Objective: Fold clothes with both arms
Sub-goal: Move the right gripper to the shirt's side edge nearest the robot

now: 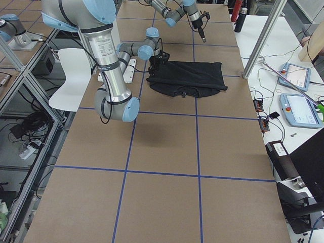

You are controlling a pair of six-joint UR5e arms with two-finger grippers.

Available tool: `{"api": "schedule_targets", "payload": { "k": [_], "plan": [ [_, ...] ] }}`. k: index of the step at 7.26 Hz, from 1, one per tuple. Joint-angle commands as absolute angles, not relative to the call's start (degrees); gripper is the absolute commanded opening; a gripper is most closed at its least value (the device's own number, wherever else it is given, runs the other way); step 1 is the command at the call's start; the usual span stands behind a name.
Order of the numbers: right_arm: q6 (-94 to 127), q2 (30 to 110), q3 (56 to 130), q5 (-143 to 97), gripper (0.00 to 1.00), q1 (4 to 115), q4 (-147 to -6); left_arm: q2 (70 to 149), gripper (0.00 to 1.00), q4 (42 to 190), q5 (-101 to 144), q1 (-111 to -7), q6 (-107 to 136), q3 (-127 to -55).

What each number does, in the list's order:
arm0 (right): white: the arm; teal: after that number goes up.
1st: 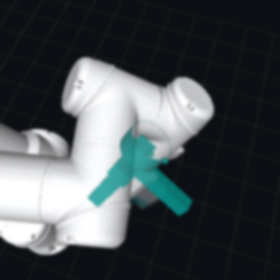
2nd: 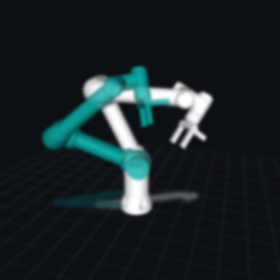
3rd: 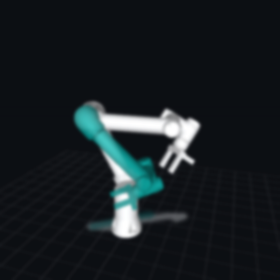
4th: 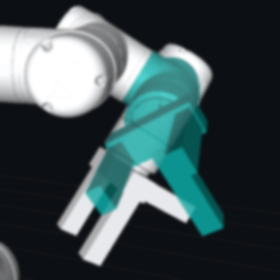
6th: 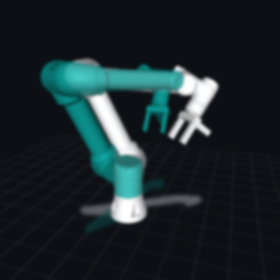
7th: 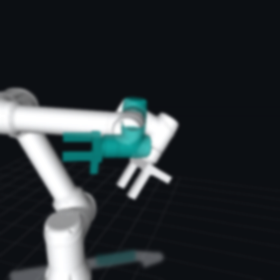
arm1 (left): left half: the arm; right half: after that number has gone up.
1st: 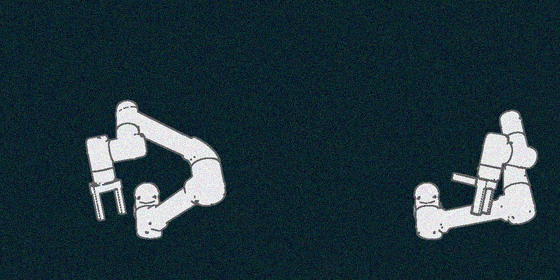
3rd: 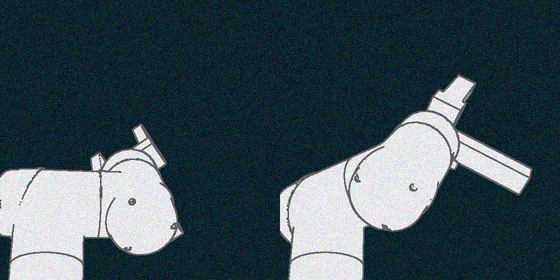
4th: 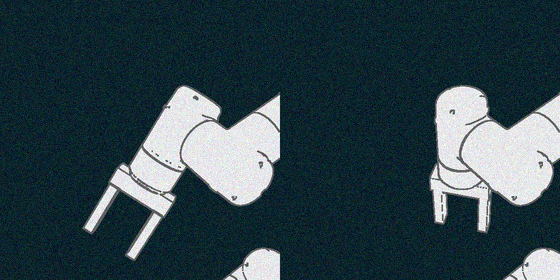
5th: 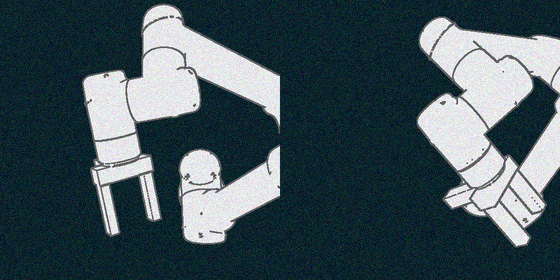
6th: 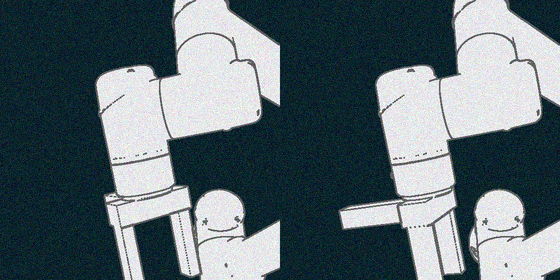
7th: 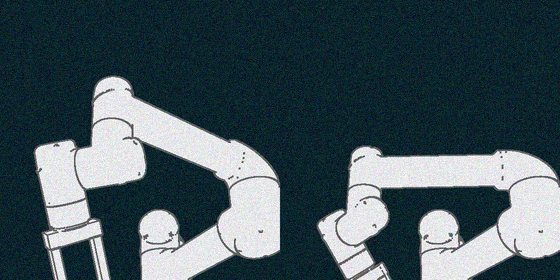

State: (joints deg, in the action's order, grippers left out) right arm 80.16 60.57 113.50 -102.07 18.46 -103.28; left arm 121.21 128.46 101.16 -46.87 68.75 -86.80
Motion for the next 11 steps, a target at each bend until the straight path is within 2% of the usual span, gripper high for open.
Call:
{"api": "schedule_targets", "payload": {
  "k": [1, 3, 5, 6, 7, 8, 9, 11],
  "plan": [
    [68.1, 59.9, 112.8, -101.3, 0.66, 16.9, -105.1, 121.1, 0.99, 128.1, 101.2, -46.9, 68.9, -87.0],
    [64.9, 54.6, 105.4, -100.1, 0.66, 16.3, -105.0, 120.9, 0.99, 128.1, 101.2, -46.9, 69.3, -87.0],
    [63.4, 55.0, 104.3, -99.5, 0.65, 15.5, -105.0, 120.3, 0.99, 128.2, 101.0, -46.8, 69.4, -87.0],
    [63.1, 54.9, 104.0, -99.0, 0.6, 15.1, -105.0, 120.2, 0.99, 128.2, 101.0, -46.8, 69.4, -87.0],
    [63.1, 55.0, 103.7, -98.9, 0.31, 14.9, -104.9, 120.1, 0.99, 128.2, 100.9, -46.8, 69.4, -86.9],
    [63.1, 55.1, 103.5, -98.9, 0.2, 14.8, -104.9, 120.1, 0.99, 128.2, 100.9, -46.8, 69.4, -87.0],
    [63.1, 55.1, 103.5, -98.9, 0.01, 14.7, -104.9, 120.1, 0.99, 128.2, 100.9, -46.8, 69.5, -86.9],
    [62.8, 55.2, 103.5, -99.3, 0.0, 15.4, -104.9, 120.1, 0.99, 128.2, 100.9, -46.8, 69.4, -86.9]
  ]
}}
